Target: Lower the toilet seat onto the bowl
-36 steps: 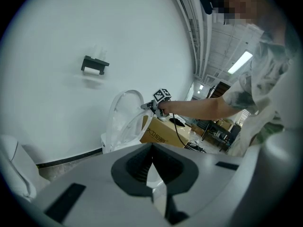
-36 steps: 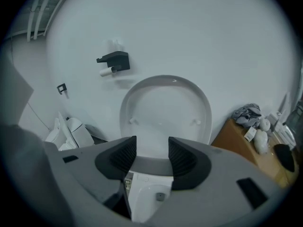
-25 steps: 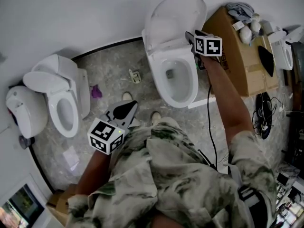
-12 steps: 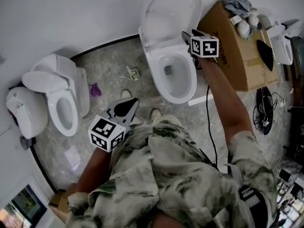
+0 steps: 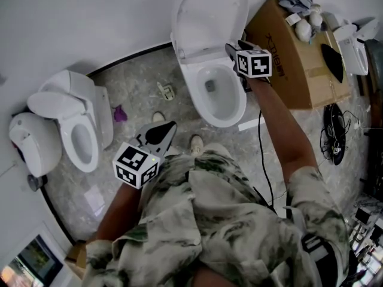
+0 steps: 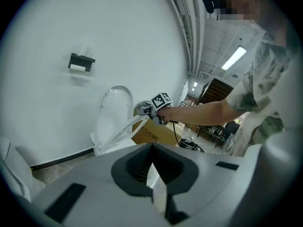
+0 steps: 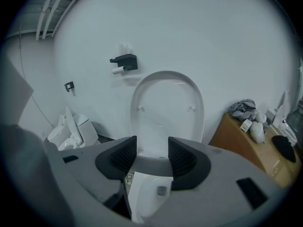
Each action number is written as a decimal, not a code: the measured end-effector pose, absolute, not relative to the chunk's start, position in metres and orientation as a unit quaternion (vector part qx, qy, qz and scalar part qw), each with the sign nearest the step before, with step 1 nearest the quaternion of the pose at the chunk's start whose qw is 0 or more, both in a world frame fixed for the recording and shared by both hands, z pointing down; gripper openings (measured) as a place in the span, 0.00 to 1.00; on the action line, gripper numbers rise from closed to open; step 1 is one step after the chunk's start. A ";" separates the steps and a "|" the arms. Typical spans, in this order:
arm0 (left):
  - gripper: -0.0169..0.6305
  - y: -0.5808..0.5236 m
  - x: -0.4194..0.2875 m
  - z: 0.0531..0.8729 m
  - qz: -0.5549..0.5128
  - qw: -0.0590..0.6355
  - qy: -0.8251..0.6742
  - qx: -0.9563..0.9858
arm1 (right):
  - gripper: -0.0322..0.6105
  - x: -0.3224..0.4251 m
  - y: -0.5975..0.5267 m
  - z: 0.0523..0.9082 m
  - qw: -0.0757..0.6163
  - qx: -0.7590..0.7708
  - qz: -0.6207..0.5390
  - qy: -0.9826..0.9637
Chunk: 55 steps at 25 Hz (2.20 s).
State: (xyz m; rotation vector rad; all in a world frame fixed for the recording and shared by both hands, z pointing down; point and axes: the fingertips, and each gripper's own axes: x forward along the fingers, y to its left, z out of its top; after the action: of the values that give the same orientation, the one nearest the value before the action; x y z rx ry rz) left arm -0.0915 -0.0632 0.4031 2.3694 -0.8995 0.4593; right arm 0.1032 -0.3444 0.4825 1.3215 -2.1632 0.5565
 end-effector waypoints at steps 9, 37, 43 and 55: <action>0.06 -0.052 -0.068 0.401 0.178 0.268 -0.330 0.887 | 0.40 0.114 -0.315 0.494 0.269 0.478 0.209 -0.810; 0.06 -0.004 -0.065 0.406 0.190 0.287 -0.337 0.876 | 0.38 0.130 -0.256 0.526 0.284 0.477 0.184 -0.812; 0.06 0.005 -0.068 0.412 0.194 0.294 -0.332 0.875 | 0.38 0.132 -0.246 0.533 0.284 0.477 0.191 -0.810; 0.06 0.000 -0.059 0.416 0.197 0.293 -0.324 0.878 | 0.39 0.137 -0.232 0.546 0.281 0.474 0.209 -0.808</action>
State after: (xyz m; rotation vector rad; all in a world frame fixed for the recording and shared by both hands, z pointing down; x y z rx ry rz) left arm -0.0586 0.0004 0.4160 2.3382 -0.8636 0.5245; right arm 0.1370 -0.2317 0.5459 1.2714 -2.1640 0.5592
